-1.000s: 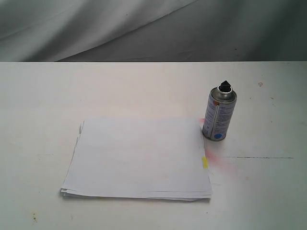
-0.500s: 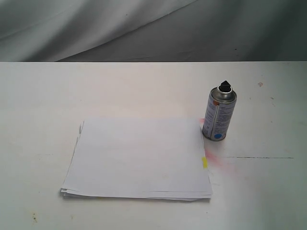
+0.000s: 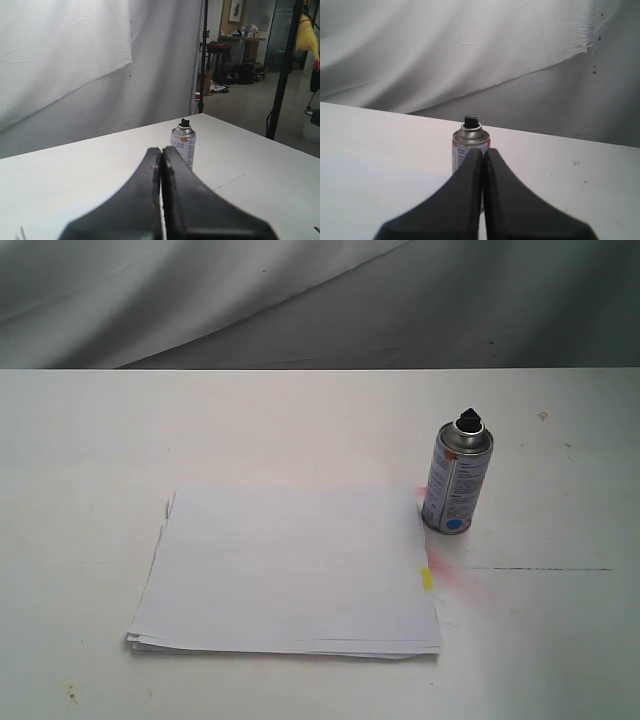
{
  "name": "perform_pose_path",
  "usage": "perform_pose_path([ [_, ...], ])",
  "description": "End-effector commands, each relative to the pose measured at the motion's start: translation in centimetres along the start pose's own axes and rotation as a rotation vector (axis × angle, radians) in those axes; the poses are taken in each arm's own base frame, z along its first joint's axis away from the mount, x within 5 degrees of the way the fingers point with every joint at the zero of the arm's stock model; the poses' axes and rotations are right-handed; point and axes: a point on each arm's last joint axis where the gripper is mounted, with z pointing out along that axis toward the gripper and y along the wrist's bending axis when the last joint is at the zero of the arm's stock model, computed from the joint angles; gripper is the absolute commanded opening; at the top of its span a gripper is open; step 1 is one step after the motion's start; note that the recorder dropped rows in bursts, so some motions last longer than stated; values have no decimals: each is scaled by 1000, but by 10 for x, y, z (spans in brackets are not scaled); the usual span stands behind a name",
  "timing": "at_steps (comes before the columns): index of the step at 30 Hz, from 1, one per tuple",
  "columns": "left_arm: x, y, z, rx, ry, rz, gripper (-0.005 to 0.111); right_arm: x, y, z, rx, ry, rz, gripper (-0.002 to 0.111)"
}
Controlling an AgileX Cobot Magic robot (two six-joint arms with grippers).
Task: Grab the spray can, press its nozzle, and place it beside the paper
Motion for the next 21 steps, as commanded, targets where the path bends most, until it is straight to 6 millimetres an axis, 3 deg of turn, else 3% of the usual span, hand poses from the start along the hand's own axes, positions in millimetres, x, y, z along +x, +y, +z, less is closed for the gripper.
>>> perform_pose_path([
  [1,1,0,0,2,0,-8,0,2,0,0,-2,16,-44,0],
  [15,1,0,0,-3,-3,-6,0,2,0,0,-2,16,-44,0],
  [21,-6,13,-2,-156,-54,174,0,2,0,0,-2,16,-42,0],
])
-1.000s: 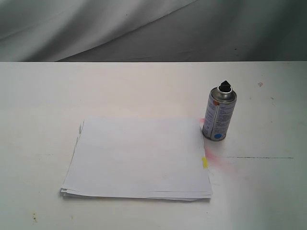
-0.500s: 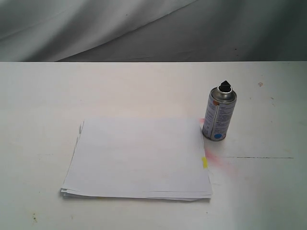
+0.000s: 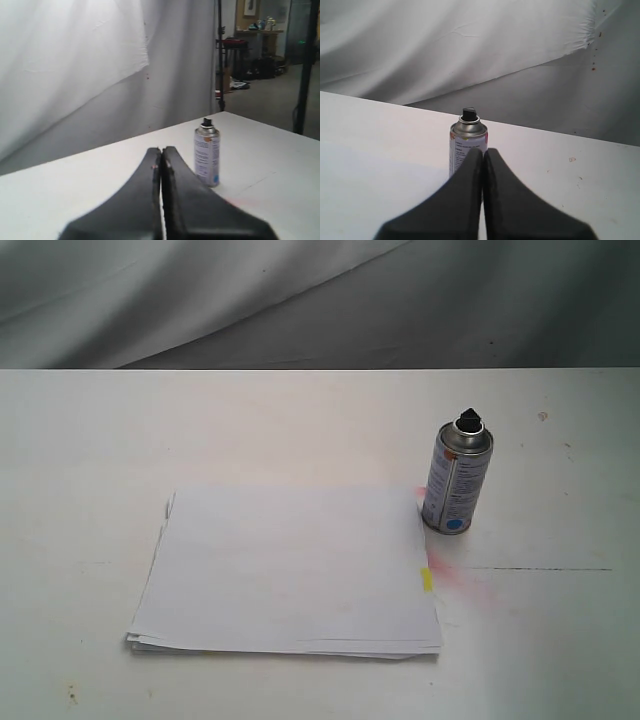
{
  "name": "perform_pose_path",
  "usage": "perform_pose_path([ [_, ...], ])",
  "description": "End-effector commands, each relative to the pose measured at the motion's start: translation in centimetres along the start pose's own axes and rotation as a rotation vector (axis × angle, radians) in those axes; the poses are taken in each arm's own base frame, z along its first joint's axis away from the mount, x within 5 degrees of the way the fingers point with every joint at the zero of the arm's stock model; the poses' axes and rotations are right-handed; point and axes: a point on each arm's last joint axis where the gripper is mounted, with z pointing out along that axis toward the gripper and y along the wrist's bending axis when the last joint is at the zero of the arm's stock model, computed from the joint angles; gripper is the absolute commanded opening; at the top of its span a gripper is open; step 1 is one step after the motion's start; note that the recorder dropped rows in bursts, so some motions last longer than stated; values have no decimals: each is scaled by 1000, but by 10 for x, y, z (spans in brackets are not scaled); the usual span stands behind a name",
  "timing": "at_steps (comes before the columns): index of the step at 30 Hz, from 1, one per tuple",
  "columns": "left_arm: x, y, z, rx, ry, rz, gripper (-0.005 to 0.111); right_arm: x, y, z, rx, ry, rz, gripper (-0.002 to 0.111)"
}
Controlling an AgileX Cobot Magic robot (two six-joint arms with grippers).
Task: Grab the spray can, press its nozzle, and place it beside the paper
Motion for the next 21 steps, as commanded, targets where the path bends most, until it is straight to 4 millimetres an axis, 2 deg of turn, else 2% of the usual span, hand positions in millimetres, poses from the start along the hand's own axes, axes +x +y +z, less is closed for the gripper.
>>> perform_pose_path([
  [1,-7,12,-2,-141,-73,97,0,1,0,0,-2,0,-20,0],
  [4,-14,22,-4,-251,-151,69,0,1,0,0,-2,0,-20,0],
  [8,-18,27,-7,-310,-205,34,0,1,0,0,-2,0,-20,0],
  [12,-12,30,-7,-348,-117,123,0,1,0,0,-2,0,-22,0],
  [17,-7,41,-11,-466,-82,14,0,1,0,0,-2,0,-22,0],
  [21,0,45,-10,-501,-68,13,0,1,0,0,-2,0,-22,0],
])
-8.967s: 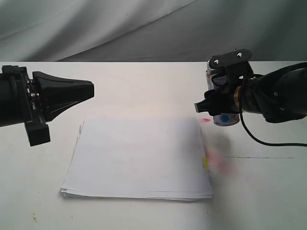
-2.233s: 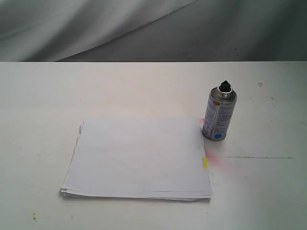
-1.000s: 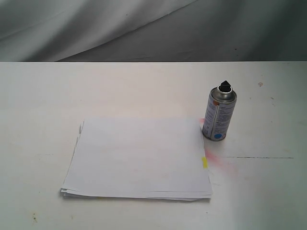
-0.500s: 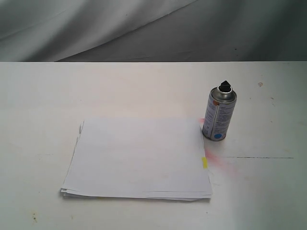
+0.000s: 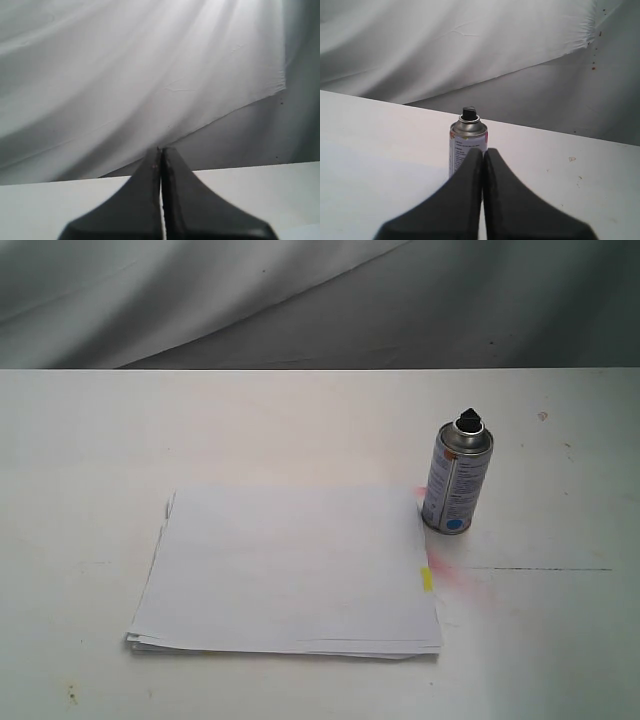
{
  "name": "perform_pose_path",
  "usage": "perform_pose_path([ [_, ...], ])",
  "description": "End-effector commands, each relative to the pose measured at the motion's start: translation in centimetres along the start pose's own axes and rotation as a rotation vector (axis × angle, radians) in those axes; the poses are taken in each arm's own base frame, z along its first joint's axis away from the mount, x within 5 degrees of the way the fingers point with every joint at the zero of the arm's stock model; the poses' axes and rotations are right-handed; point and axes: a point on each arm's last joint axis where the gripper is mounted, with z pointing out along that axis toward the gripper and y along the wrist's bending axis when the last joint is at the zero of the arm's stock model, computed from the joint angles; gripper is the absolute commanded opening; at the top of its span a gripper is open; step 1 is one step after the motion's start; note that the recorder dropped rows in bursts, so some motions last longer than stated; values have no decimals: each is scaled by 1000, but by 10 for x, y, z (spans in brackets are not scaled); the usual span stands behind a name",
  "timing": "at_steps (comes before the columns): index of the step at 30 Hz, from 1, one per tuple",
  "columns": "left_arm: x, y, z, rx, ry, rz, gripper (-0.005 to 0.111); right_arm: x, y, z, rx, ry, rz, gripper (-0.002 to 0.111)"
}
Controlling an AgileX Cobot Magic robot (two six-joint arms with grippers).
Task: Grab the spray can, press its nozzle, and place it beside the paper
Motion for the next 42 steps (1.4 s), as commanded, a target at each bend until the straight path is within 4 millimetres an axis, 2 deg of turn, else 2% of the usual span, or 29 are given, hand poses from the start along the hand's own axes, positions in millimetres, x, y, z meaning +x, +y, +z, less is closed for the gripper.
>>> perform_pose_path([
  [1,12,4,3,-40,9,-23,0,1,0,0,-2,-2,-20,0],
  [8,55,5,10,-46,54,-25,0,1,0,0,-2,-2,-18,0],
  [12,67,6,11,-47,93,7,0,1,0,0,-2,-2,-18,0],
  [17,74,6,10,-46,168,14,0,1,0,0,-2,-2,-20,0],
  [42,73,6,10,-46,165,17,0,1,0,0,-2,-2,-20,0],
])
